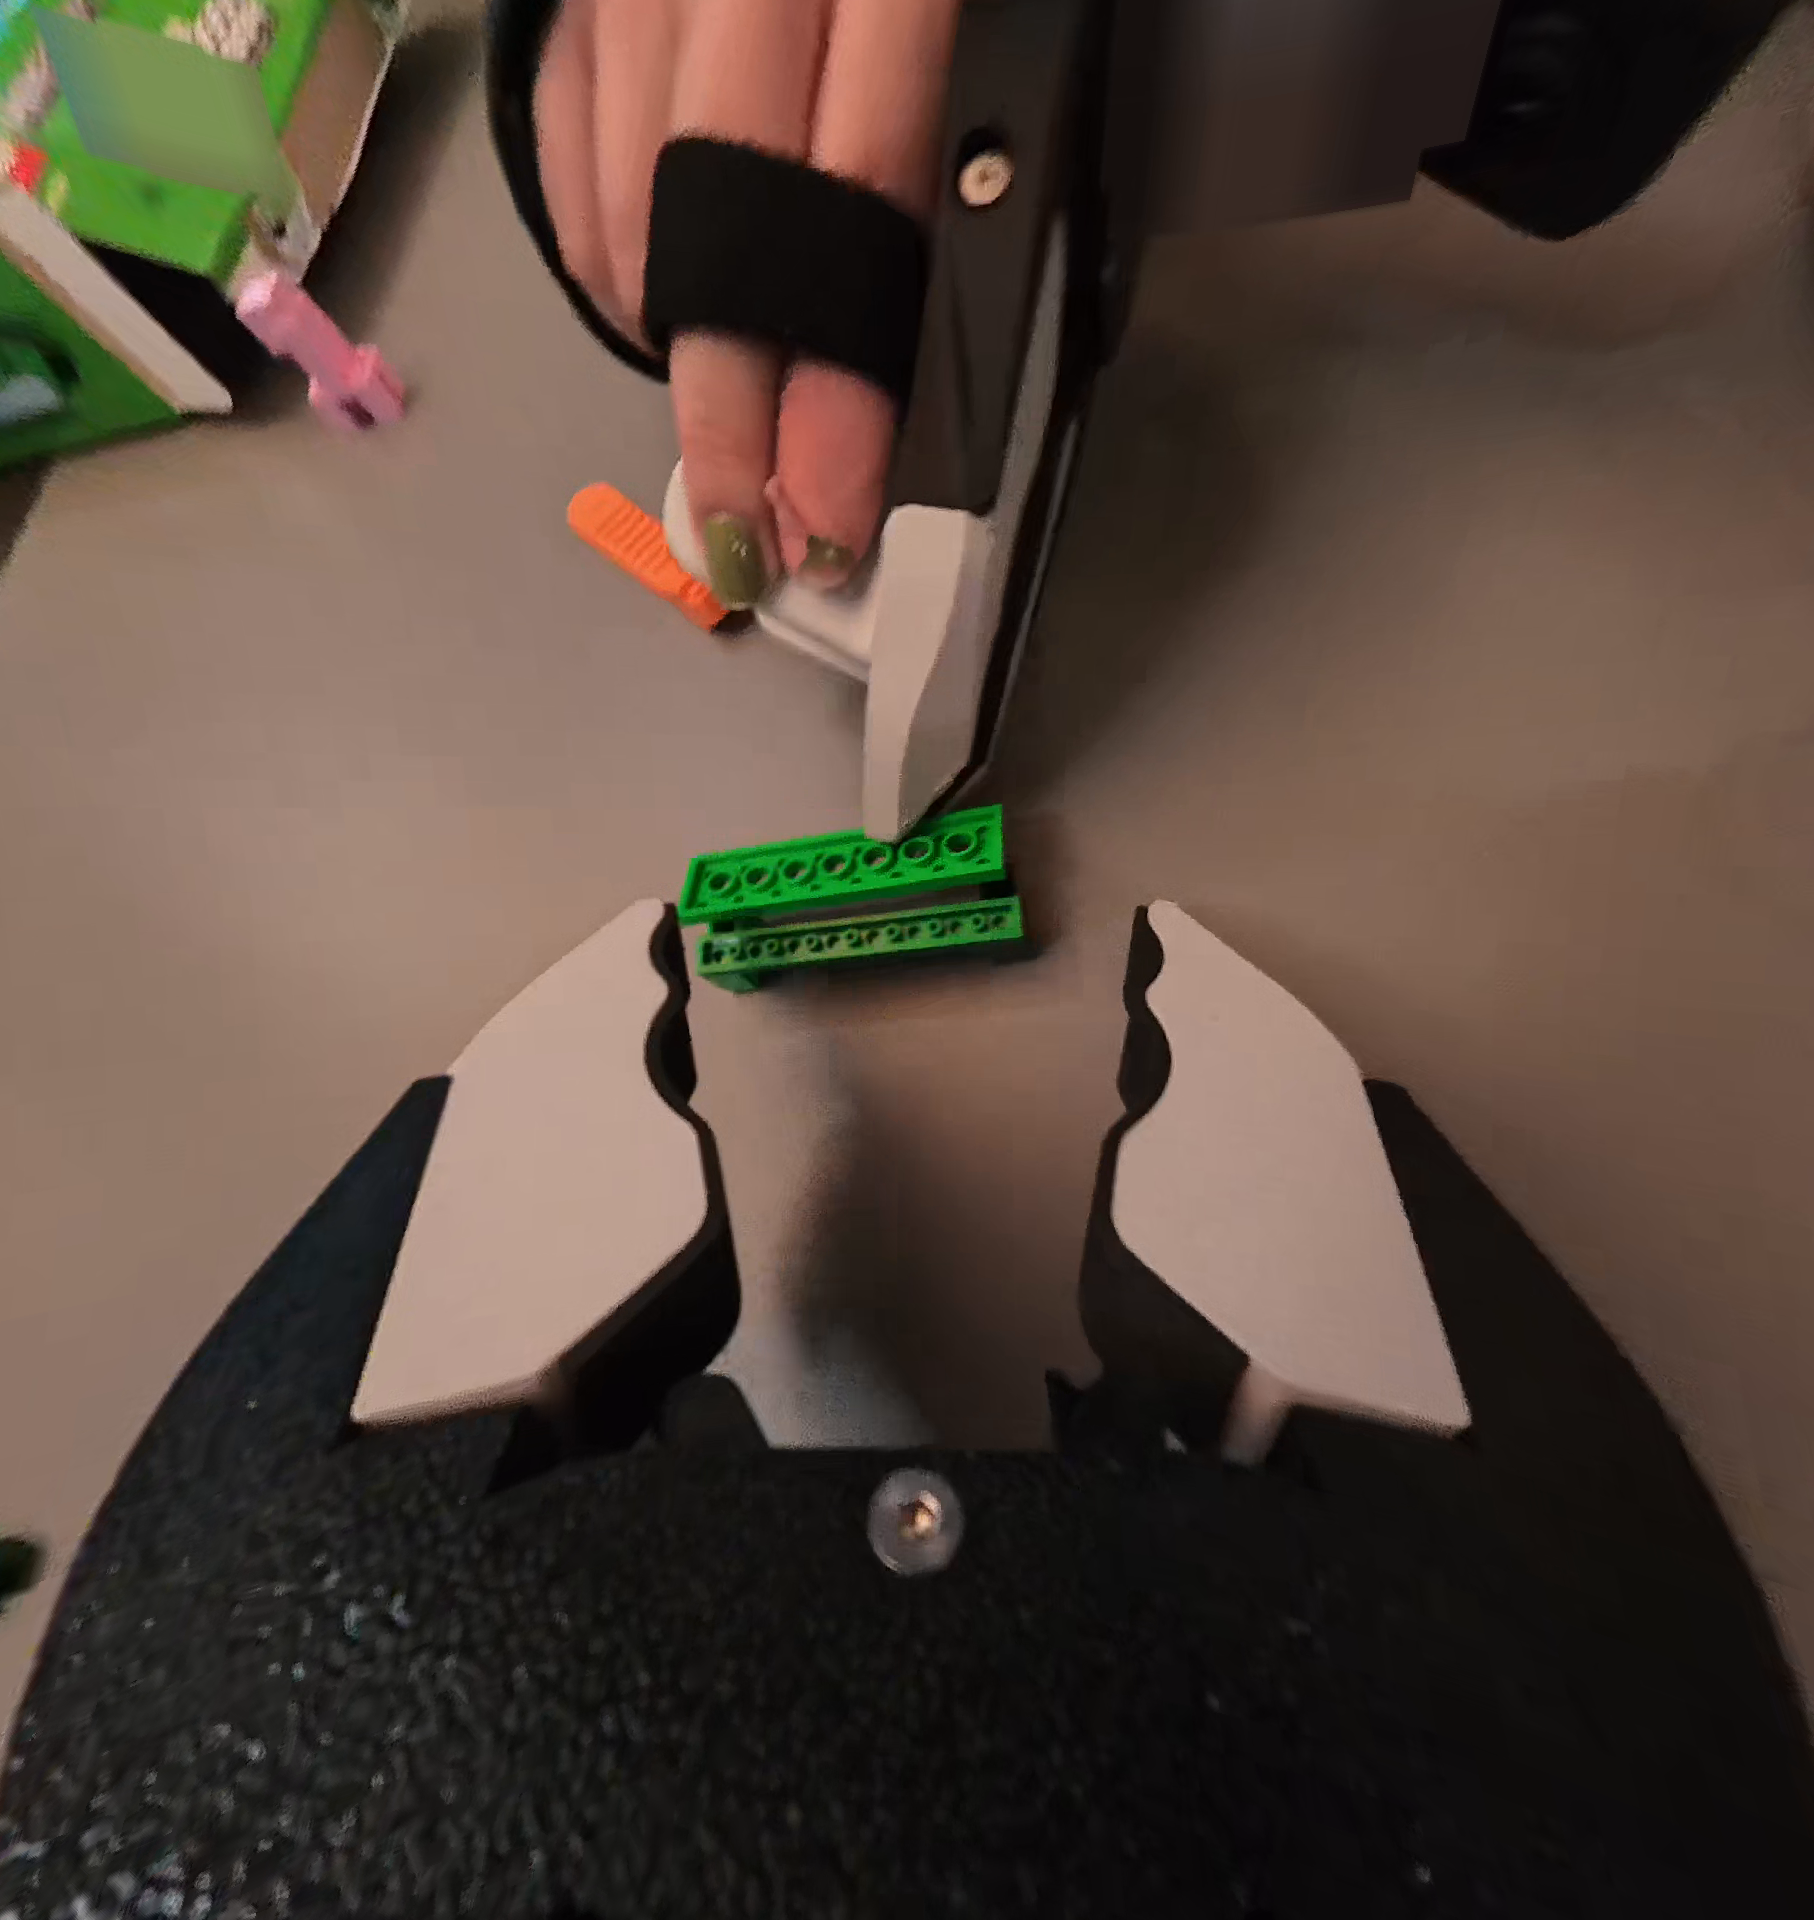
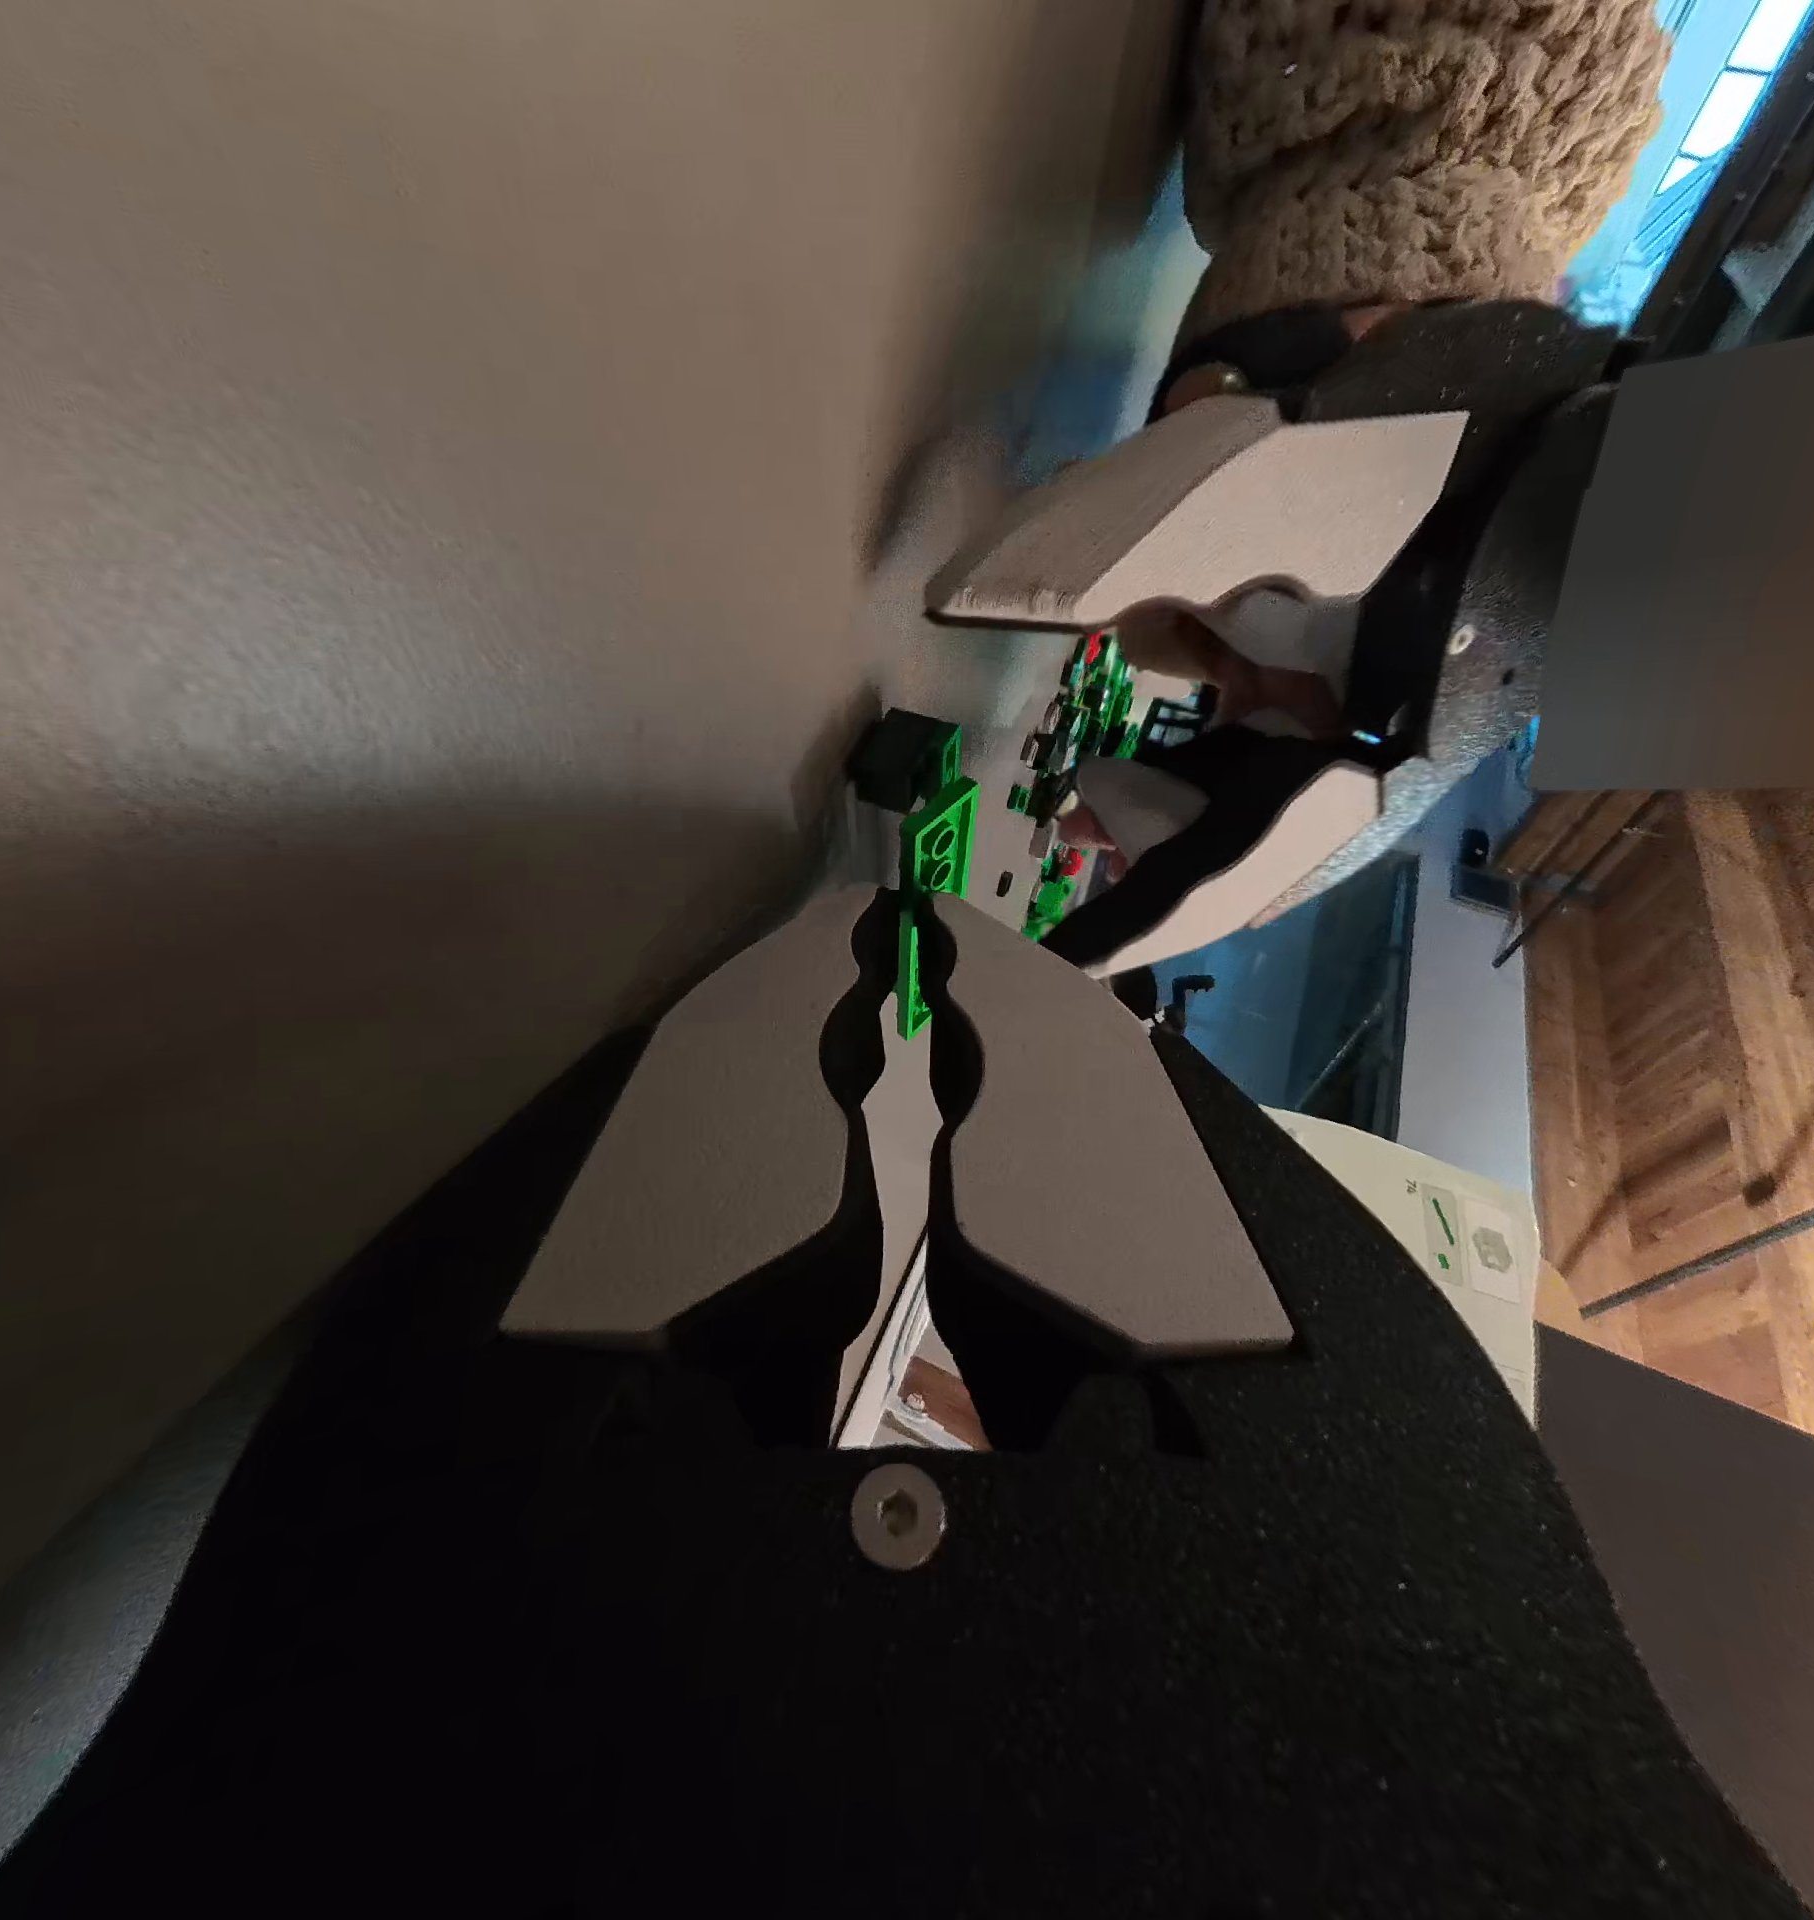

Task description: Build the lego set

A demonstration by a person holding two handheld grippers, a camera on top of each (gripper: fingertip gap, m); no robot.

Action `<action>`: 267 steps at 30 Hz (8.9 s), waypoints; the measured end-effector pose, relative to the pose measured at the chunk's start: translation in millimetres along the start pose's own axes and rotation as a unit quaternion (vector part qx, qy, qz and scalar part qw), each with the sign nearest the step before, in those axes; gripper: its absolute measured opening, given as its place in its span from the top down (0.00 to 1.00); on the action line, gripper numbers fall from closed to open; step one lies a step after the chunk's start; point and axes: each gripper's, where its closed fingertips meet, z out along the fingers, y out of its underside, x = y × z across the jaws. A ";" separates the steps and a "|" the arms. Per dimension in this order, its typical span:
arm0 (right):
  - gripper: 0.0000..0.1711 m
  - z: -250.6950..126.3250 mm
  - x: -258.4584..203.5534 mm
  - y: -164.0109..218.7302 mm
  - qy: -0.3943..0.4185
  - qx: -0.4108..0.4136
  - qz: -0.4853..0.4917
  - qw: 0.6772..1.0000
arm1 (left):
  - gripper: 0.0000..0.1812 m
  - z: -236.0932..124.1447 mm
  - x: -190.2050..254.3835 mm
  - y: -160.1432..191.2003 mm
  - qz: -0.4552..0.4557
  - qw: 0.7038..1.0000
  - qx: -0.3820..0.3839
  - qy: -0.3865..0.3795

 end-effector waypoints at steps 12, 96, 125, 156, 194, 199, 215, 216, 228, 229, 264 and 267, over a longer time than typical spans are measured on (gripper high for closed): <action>0.98 1.9 -2.3 -2.2 -0.008 -0.002 -0.008 1.000 | 0.62 4.8 18.0 -1.8 0.064 0.998 0.006 0.027; 0.58 13.2 -1.8 8.8 -0.213 0.024 0.661 0.719 | 0.67 10.6 17.0 1.5 -0.002 0.999 0.003 0.041; 0.60 11.3 -2.2 5.7 -0.215 0.031 0.656 0.723 | 0.78 -1.2 21.4 -5.1 -0.005 0.997 0.032 0.070; 0.60 11.1 -3.3 3.7 -0.228 0.037 0.657 0.717 | 0.61 15.8 -5.5 13.8 -0.115 0.991 -0.037 0.048; 0.60 -8.4 -21.6 14.4 -0.313 -0.029 0.602 0.734 | 0.61 16.7 -5.4 13.5 -0.111 0.993 -0.035 0.037; 0.60 -8.1 -17.7 14.6 -0.303 -0.020 0.601 0.739 | 0.61 17.3 -6.2 13.3 -0.110 0.993 -0.035 0.034; 0.60 6.5 -2.2 1.5 -0.278 0.014 0.621 0.733 | 0.61 18.9 -7.5 12.4 -0.106 0.993 -0.033 0.024; 0.60 6.7 -2.6 1.6 -0.278 0.012 0.620 0.734 | 0.61 18.9 -7.7 12.5 -0.107 0.993 -0.034 0.024; 0.61 6.7 -1.4 3.7 -0.270 0.011 0.623 0.734 | 0.58 6.2 -6.2 3.7 -0.019 1.000 -0.010 0.007; 0.61 6.5 -1.2 3.5 -0.270 0.012 0.624 0.734 | 0.59 5.2 -1.5 0.6 -0.002 1.000 -0.003 0.015; 0.59 -12.1 63.0 21.6 -0.062 0.061 0.542 0.836 | 0.98 -28.0 -44.1 -40.1 -0.372 0.902 0.212 0.053; 0.66 -17.2 66.9 33.4 -0.076 0.101 0.659 0.741 | 0.98 -32.1 -48.2 -41.4 -0.372 0.899 0.227 0.044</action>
